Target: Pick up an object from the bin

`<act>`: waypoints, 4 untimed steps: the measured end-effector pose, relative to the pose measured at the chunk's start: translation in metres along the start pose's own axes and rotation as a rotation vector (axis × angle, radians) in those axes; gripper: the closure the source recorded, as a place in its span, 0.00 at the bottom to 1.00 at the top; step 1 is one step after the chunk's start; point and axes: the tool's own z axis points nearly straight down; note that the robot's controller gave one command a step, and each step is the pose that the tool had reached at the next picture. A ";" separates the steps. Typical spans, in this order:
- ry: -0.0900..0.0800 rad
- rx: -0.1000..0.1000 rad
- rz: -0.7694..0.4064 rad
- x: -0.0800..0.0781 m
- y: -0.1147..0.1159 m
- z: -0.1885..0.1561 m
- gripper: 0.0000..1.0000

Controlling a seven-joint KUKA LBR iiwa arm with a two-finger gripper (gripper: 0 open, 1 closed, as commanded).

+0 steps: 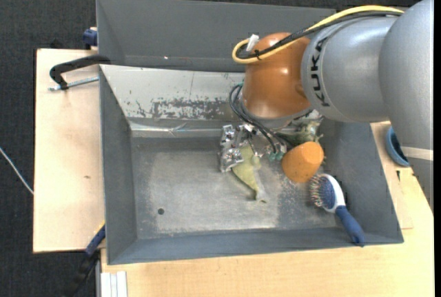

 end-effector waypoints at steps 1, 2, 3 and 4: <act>-0.011 0.004 -0.097 0.011 -0.007 -0.176 1.00; 0.011 -0.003 -0.229 0.051 0.053 -0.073 1.00; -0.005 0.003 -0.735 0.015 0.028 -0.122 1.00; 0.004 -0.002 -0.527 0.019 0.069 -0.100 1.00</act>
Offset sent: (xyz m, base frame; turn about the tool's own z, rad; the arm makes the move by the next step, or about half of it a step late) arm -0.0126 -0.0105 0.1689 -0.0977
